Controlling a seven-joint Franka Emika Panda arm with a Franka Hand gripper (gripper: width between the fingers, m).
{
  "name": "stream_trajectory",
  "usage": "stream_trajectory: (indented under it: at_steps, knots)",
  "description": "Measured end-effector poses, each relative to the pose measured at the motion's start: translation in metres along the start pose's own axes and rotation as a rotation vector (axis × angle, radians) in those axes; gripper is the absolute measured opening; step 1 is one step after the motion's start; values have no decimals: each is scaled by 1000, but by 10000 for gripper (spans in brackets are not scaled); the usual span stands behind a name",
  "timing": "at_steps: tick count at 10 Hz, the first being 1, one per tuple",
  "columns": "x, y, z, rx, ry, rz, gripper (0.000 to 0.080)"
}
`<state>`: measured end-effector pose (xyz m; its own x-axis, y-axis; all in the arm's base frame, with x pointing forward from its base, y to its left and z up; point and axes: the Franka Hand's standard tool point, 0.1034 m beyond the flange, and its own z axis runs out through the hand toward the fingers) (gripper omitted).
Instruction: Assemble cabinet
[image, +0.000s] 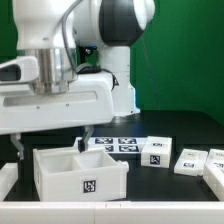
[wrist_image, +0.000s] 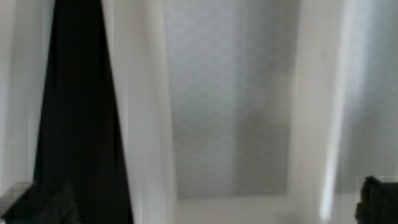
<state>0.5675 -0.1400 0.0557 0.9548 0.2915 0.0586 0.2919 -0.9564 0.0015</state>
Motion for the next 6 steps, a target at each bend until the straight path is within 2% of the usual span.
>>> stream_trajectory:
  at_steps: [1,2,4,6]
  knots:
    - [-6,4,8,-1,-10,10,797]
    - [-7,2,10,7,-20,25,797]
    - [-7,2,10,7,-20,24,797]
    - [-8,2,10,7,-21,24,513]
